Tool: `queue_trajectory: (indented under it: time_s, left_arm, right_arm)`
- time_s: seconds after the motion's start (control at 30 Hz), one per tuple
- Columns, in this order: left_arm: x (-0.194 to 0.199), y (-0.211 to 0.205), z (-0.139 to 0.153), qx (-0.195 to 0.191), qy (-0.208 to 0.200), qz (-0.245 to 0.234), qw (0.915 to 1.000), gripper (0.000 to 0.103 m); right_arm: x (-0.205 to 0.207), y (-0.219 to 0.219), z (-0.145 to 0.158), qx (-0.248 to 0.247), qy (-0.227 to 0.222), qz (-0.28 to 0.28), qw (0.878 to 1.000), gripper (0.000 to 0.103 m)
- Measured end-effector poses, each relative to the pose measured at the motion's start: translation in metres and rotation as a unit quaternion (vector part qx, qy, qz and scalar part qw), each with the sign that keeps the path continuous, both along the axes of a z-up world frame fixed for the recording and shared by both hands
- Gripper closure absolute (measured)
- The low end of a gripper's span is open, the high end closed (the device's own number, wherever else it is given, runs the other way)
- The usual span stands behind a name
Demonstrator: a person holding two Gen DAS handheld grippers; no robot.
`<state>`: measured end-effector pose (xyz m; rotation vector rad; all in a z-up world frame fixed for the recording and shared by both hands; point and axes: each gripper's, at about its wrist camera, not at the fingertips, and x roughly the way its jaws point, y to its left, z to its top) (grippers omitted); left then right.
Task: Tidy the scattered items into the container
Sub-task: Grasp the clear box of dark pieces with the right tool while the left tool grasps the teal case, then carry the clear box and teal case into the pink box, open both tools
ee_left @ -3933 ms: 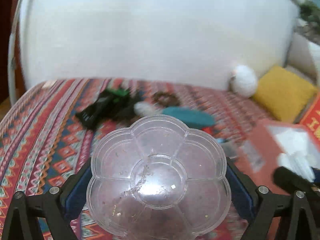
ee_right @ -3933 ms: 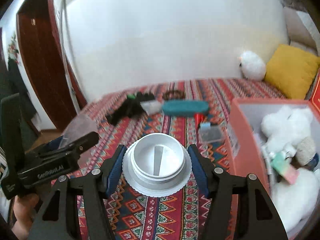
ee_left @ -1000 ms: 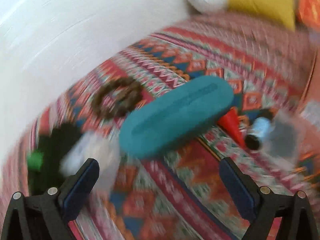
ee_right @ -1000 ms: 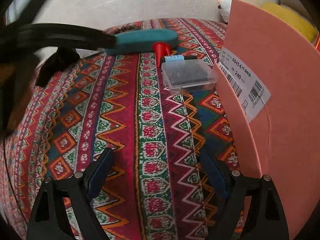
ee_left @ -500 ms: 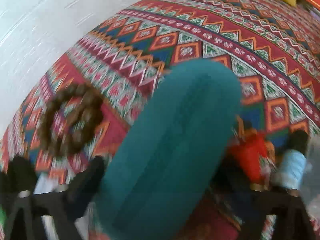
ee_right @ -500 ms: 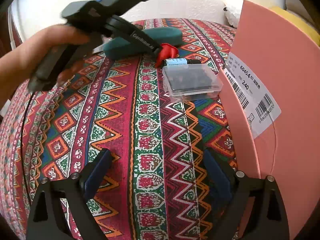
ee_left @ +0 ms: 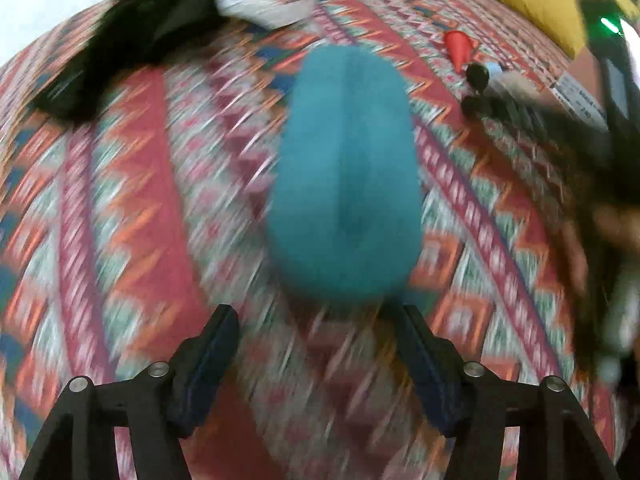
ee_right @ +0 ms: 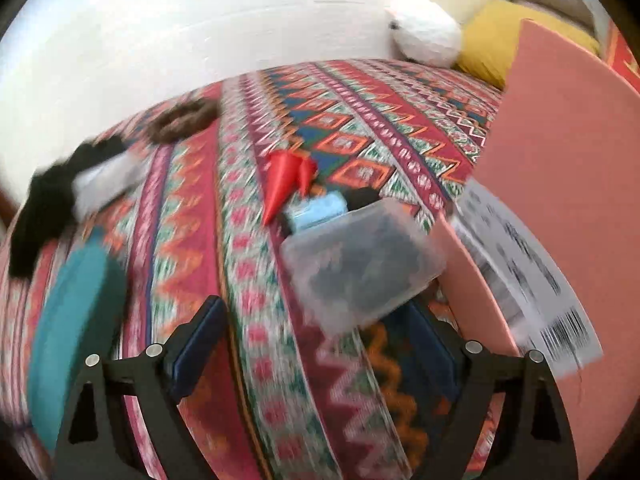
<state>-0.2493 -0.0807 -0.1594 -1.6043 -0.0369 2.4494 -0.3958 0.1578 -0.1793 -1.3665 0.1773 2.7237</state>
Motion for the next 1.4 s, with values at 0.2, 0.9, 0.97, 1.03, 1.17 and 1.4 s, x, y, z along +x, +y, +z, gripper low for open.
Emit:
queue_trajectory:
  time_s: [0.2, 0.9, 0.97, 1.03, 1.17, 1.4]
  left_arm:
    - [0.024, -0.017, 0.002, 0.001, 0.025, 0.018, 0.9995, 0.034]
    - [-0.077, 0.043, -0.004, -0.02, 0.075, -0.004, 0.997, 0.036]
    - [-0.061, 0.03, 0.004, 0.0, 0.082, 0.021, 0.9964, 0.036]
    - [-0.041, 0.023, 0.014, 0.012, 0.095, 0.039, 0.9947, 0.036]
    - [0.006, 0.017, 0.049, 0.056, 0.126, 0.067, 0.9882, 0.036]
    - [0.057, 0.066, 0.144, 0.059, 0.213, 0.012, 0.9752, 0.036]
  right_arm:
    - [-0.017, 0.004, 0.002, -0.01, 0.006, 0.018, 1.0, 0.045]
    - [0.057, 0.0, 0.007, -0.008, 0.029, 0.138, 0.99, 0.048]
    - [0.07, 0.006, 0.022, -0.05, 0.034, 0.145, 0.988, 0.048]
    - [0.087, 0.004, 0.044, -0.074, 0.056, 0.159, 0.983, 0.048]
    - [0.122, -0.002, 0.102, -0.09, 0.131, 0.19, 0.969, 0.048]
    - [0.176, 0.028, 0.186, -0.083, 0.243, 0.156, 0.954, 0.048]
